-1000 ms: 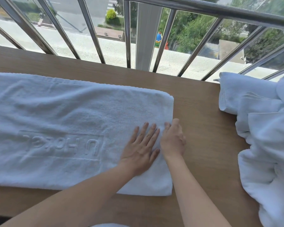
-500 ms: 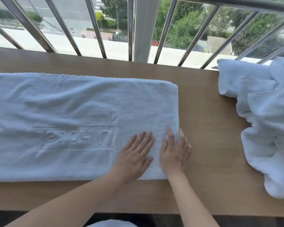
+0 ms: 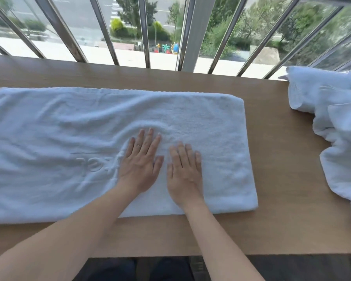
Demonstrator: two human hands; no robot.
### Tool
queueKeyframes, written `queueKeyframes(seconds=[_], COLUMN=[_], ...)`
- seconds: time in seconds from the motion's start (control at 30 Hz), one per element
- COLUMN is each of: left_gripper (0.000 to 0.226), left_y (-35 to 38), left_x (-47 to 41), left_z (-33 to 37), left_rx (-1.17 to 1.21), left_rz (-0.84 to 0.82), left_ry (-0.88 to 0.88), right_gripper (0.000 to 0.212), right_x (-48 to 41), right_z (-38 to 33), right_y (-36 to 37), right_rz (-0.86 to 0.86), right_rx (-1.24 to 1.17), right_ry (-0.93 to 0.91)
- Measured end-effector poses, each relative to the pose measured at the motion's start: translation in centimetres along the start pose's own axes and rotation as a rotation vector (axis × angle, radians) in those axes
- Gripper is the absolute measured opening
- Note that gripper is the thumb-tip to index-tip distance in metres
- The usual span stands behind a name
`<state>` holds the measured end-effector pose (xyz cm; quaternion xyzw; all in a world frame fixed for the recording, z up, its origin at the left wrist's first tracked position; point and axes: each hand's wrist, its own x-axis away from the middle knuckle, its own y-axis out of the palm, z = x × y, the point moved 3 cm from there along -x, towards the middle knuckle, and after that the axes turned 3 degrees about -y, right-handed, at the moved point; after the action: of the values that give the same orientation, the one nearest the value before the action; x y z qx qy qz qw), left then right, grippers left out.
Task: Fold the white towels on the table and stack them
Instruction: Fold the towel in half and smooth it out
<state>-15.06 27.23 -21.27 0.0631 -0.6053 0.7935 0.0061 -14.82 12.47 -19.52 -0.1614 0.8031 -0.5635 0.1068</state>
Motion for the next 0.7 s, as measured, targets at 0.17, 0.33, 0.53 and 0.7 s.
queueKeyframes(seconds=[0.17,0.33,0.53,0.7], left_gripper=[0.065,0.065,0.068,0.069], left_y=[0.0,-0.1,0.0,0.0], left_x=[-2.6,-5.1,-5.7,-6.0], left_z=[0.3,1.9,2.1,2.0], left_rx=[0.010,-0.007,-0.108,-0.114], left_rz=[-0.015,0.005,0.045,0.071], left_ry=[-0.012,0.027,0.078,0.086], right_gripper=[0.051,0.058,0.062,0.064], right_x=[-3.3,-7.7,-11.9,-13.8], right_z=[0.5,4.4,11.0,15.2], right_y=[0.6,-0.5,-2.6,-3.9], right_rz=[-0.039,-0.093,-0.110,-0.080], right_rx=[0.027,0.065,0.118,0.133], right_ry=[0.035,0.088,0.172,0.227])
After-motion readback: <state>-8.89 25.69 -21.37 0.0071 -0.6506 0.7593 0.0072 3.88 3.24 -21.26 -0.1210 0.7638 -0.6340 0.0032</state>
